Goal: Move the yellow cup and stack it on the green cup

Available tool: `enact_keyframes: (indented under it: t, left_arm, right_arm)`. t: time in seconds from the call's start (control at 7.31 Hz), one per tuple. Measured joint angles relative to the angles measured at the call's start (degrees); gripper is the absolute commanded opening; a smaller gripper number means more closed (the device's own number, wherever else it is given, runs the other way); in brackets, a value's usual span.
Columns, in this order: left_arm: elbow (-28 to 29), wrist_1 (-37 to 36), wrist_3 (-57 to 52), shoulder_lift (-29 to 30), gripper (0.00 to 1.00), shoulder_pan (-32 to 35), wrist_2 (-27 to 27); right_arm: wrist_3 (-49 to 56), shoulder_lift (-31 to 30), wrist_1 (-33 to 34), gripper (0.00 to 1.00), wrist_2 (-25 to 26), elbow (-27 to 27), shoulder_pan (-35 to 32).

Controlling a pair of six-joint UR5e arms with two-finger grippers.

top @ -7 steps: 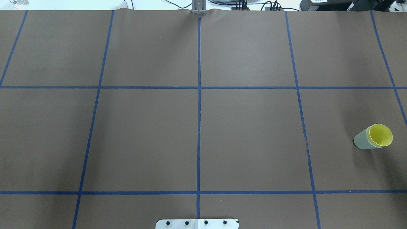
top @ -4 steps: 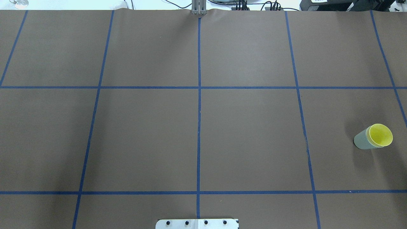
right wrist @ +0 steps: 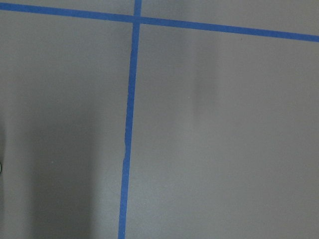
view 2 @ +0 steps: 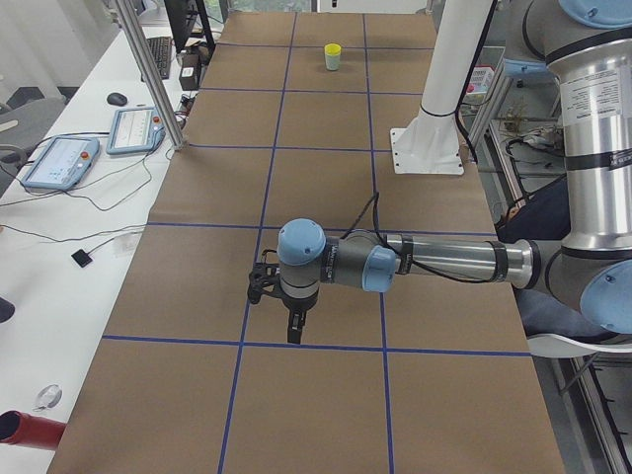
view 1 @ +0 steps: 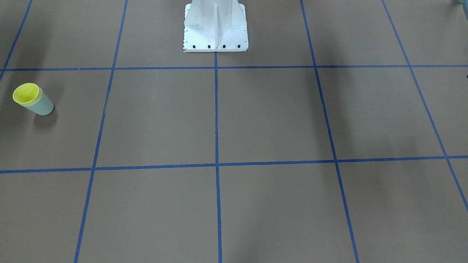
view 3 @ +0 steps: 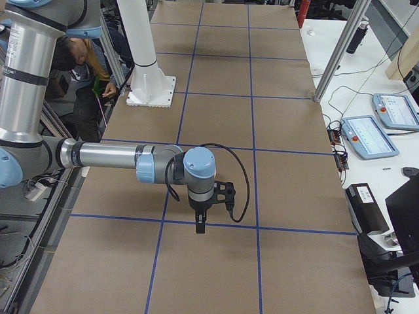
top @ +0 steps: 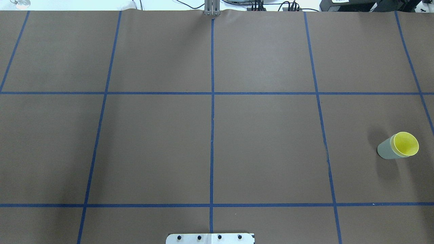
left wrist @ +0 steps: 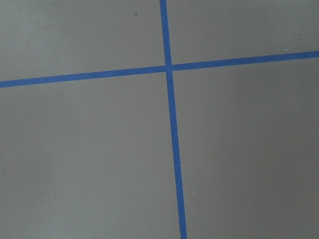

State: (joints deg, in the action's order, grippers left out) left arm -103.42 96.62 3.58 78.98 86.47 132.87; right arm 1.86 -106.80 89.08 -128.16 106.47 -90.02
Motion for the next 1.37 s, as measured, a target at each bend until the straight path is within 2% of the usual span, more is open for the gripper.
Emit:
enact_keyframes:
  t: [1.37]
  left_arm:
    - [-0.2,0.5,-0.1,-0.3,1.0,0.1,-0.9]
  right_arm:
    - [-0.5,0.8,-0.1,1.0,0.0,-0.8,-0.1]
